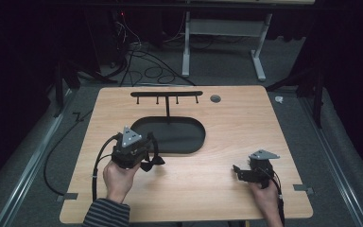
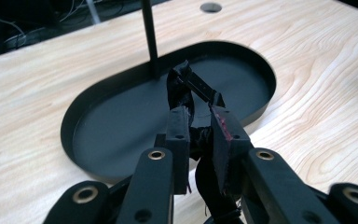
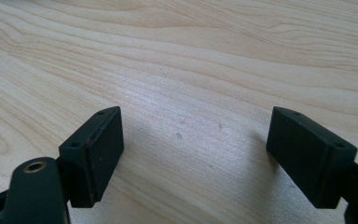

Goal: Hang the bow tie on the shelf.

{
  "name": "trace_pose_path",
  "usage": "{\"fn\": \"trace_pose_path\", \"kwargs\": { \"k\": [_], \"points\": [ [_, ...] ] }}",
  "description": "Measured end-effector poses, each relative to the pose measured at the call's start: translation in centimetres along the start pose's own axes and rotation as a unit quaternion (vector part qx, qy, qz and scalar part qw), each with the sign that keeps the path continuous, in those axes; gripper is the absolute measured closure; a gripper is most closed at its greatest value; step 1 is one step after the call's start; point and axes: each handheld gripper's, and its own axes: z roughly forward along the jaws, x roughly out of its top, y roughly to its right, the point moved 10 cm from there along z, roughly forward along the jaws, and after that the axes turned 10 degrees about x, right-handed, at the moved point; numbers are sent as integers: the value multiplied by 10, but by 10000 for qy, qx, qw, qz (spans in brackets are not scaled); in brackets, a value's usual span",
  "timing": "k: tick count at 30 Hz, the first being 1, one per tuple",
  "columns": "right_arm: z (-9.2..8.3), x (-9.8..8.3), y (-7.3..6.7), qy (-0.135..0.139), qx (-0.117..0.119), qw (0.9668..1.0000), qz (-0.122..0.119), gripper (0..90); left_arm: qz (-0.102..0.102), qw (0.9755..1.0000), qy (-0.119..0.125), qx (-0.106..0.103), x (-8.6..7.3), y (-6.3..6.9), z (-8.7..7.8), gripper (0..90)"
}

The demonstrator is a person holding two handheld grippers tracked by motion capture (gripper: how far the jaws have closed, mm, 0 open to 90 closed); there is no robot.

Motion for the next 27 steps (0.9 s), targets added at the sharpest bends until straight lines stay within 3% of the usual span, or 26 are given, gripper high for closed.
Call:
{"fn": "trace_pose_path", "kwargs": {
  "k": [9, 19, 27],
  "points": [
    [0, 0, 0, 0, 3, 10000, 1, 199, 25, 9999, 96, -56, 21, -4, 1, 781],
    [0, 0, 0, 0, 6, 10000, -8, 199, -161, 9996, 160, -166, 44, -17, 4, 781],
    [0, 0, 0, 7, 3, 10000, -3, 201, -82, 9998, 179, -34, 61, -29, 8, 781]
  ]
}}
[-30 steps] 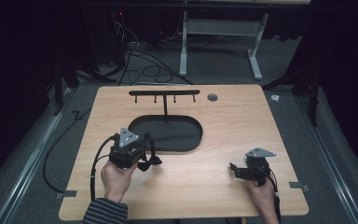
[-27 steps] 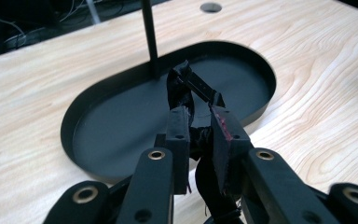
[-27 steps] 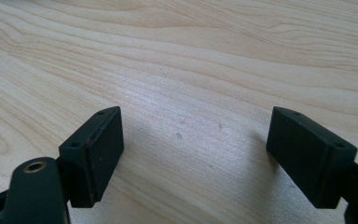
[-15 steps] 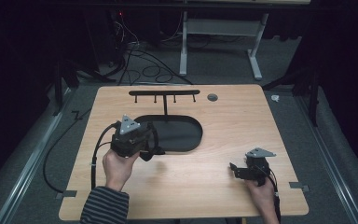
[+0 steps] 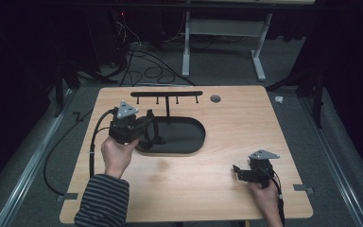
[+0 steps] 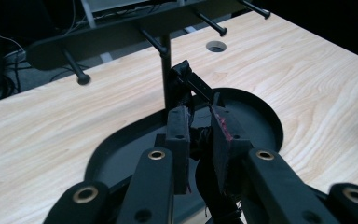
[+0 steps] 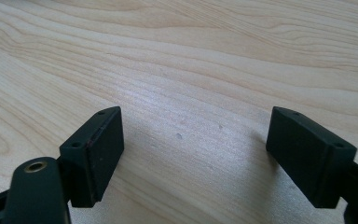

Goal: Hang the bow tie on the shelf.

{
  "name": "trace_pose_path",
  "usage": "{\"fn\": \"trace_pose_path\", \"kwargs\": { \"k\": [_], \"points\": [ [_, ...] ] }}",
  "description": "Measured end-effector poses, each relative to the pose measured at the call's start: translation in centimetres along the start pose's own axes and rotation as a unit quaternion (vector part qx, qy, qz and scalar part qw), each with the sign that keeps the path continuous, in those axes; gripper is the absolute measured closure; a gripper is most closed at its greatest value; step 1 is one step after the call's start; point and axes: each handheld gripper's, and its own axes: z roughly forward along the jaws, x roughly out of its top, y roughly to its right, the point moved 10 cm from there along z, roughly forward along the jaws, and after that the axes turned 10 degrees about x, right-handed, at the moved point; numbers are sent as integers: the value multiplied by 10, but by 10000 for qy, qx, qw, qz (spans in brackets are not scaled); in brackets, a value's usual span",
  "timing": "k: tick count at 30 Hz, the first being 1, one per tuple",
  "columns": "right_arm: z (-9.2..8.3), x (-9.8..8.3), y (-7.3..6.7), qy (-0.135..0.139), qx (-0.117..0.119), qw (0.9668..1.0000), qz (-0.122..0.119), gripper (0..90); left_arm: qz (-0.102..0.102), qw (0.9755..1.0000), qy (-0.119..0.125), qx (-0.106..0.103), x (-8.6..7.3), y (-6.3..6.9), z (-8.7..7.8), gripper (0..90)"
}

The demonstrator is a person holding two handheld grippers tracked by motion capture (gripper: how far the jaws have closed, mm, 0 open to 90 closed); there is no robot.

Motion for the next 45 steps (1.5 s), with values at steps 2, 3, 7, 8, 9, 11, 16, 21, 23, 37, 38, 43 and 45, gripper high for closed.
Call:
{"fn": "trace_pose_path", "kwargs": {
  "k": [2, 3, 7, 8, 9, 11, 16, 21, 23, 37, 38, 43, 45],
  "points": [
    [0, 0, 0, 0, 1, 10000, 0, 201, -33, 10000, 9, 31, 2, -3, 1, 781],
    [0, 0, 0, 0, 3, 10000, -1, 201, -21, 10000, 1, 60, 3, -5, 2, 781],
    [0, 0, 0, 0, 3, 10000, -1, 201, -52, 9999, -14, 113, 4, -9, 5, 781],
    [0, 0, 0, 0, 2, 10000, -1, 201, 1, 9998, -41, 174, 5, -12, 6, 781],
    [0, 0, 0, 1, 2, 10000, 0, 201, 7, 9998, -42, 217, 6, -13, 6, 781],
    [0, 0, 0, 0, 3, 10000, -1, 201, 11, 9996, -46, 275, 8, -18, 7, 781],
    [0, 0, 0, 0, 3, 10000, 0, 201, -40, 9993, 13, 384, 14, -26, 9, 781],
    [0, 0, 0, 0, 3, 10000, 1, 201, 8, 9987, -17, 505, 18, -32, 12, 780],
    [0, 0, 0, 1, 3, 10000, -1, 201, -16, 9985, 1, 541, 20, -34, 14, 780],
    [0, 0, 0, 1, 5, 10000, 1, 200, -132, 9970, -10, 763, 22, -51, 24, 780],
    [0, 0, 0, 1, 6, 10000, 0, 200, -136, 9969, -19, 769, 23, -52, 24, 780],
    [0, 0, 0, 1, 6, 10000, 2, 200, -119, 9961, -41, 874, 25, -57, 30, 779],
    [0, 0, 0, 2, 6, 10000, 0, 200, -160, 9958, -49, 898, 25, -60, 32, 778]
  ]
}}
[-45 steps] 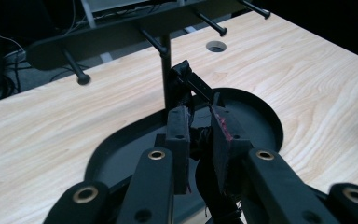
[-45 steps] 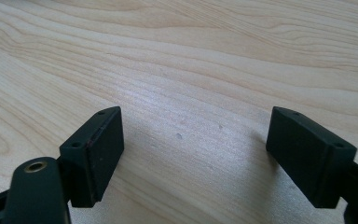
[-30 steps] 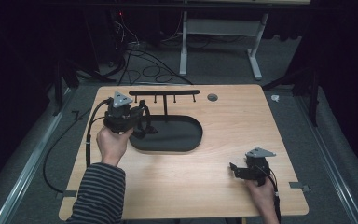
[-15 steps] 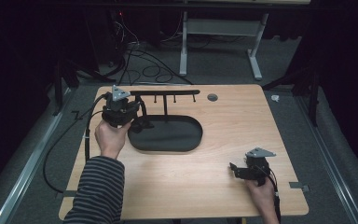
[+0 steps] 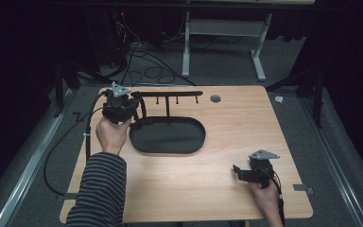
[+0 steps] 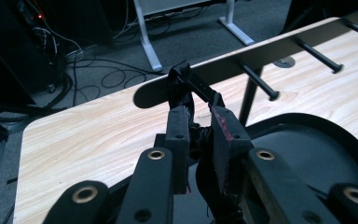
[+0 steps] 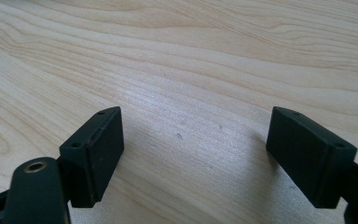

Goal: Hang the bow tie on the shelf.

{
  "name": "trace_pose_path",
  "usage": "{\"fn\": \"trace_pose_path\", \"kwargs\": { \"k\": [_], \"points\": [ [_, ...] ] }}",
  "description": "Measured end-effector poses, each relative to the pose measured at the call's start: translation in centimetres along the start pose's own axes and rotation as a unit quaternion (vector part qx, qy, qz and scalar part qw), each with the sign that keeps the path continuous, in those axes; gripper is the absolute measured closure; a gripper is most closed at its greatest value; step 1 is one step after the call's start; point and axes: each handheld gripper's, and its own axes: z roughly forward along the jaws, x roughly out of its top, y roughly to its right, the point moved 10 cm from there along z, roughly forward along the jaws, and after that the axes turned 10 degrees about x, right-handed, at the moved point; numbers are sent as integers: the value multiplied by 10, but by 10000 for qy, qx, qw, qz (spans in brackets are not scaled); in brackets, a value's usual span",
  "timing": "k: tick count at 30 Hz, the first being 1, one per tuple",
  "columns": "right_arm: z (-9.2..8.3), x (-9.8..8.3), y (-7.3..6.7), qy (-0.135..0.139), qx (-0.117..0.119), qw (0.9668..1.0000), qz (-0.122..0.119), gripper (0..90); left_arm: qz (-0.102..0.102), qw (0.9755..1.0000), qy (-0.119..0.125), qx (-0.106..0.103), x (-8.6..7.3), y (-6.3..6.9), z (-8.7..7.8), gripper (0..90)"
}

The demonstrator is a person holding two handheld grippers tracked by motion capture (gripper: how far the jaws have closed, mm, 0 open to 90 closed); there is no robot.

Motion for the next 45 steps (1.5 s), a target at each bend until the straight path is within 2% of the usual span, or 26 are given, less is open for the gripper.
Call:
{"fn": "trace_pose_path", "kwargs": {
  "k": [9, 24, 45],
  "points": [
    [0, 0, 0, -1, 0, 10000, 1, 200, -5, 9999, -79, 147, -2, -6, 9, 777],
    [0, 0, 0, -1, 0, 10000, 0, 200, -116, 9994, -256, 209, -14, -12, 21, 770],
    [0, 0, 0, -1, 2, 10000, 0, 200, -194, 9992, -287, 181, -22, -13, 20, 686]
  ]
}}
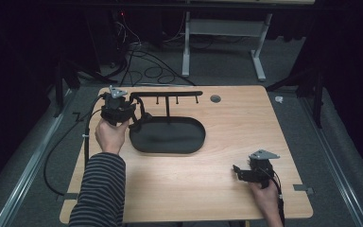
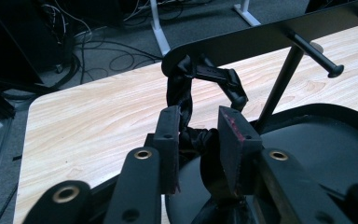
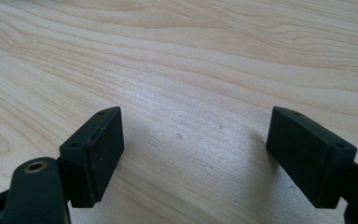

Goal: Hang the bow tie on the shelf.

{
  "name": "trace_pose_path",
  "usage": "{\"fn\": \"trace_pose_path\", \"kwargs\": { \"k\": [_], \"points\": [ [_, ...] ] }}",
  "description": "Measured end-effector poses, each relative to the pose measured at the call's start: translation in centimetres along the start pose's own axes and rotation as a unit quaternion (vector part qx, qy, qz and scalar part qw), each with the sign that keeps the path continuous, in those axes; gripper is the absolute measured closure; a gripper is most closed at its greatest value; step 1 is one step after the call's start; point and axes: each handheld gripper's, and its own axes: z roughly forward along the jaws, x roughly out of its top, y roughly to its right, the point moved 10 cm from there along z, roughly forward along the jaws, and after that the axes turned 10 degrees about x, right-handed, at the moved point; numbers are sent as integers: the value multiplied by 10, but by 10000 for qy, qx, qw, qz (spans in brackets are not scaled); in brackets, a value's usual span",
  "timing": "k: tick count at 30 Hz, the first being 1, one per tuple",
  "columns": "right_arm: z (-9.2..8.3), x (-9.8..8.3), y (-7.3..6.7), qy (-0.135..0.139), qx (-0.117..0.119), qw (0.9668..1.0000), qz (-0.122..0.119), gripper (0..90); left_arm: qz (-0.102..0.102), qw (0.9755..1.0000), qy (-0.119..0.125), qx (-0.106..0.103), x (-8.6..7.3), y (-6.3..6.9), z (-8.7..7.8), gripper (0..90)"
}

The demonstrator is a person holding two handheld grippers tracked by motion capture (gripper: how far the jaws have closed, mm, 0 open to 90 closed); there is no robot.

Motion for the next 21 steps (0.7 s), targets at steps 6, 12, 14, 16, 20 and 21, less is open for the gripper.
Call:
{"fn": "trace_pose_path", "kwargs": {
  "k": [6, 12, 14, 16, 20, 21],
  "points": [
    [0, 0, 0, 0, -3, 10000, -3, 200, -51, 10000, 3, 52, -2, -3, -1, 646],
    [0, 0, 0, 0, -4, 10000, -4, 200, -30, 10000, 33, 38, -1, -2, -3, 633],
    [0, 0, 0, -1, -5, 10000, -4, 200, -38, 10000, 25, 32, -1, -3, -3, 631],
    [0, 0, 0, -1, -4, 10000, -4, 200, -47, 10000, 30, 37, -1, -3, -3, 630],
    [0, 0, 0, -3, -5, 10000, 5, 200, -24, 10000, 48, 37, 0, -3, -5, 629],
    [0, 0, 0, -2, -5, 10000, 4, 200, -23, 10000, 63, 34, 0, -2, -5, 628]
  ]
}}
